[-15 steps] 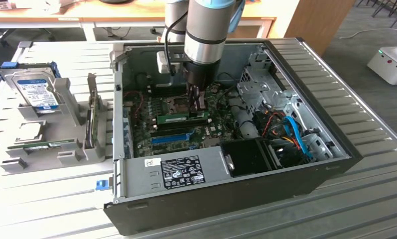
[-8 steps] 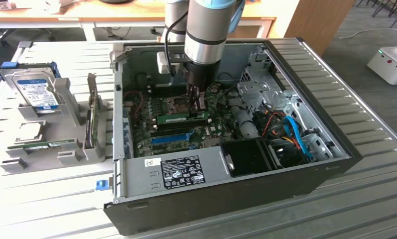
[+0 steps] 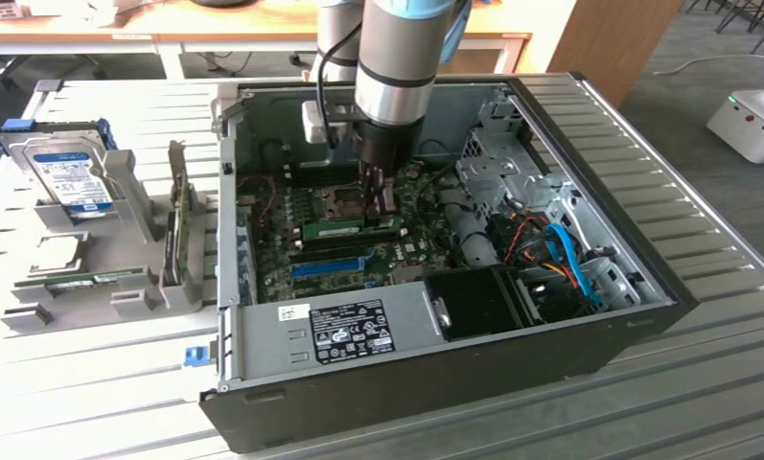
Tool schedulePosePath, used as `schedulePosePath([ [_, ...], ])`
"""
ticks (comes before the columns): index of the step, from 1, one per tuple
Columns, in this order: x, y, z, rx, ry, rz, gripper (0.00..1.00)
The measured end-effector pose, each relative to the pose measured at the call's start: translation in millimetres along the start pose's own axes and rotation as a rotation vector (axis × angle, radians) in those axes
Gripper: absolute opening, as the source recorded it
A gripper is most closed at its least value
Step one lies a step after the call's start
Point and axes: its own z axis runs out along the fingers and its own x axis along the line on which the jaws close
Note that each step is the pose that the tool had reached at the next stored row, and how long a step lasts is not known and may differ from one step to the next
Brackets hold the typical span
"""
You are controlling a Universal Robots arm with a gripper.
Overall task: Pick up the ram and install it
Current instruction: 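Insert the ram into the slot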
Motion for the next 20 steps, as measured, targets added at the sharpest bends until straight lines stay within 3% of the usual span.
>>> schedulePosePath([
  [20, 0.0, -0.1, 3.7, 0.0000, 0.0000, 0.000, 0.12],
])
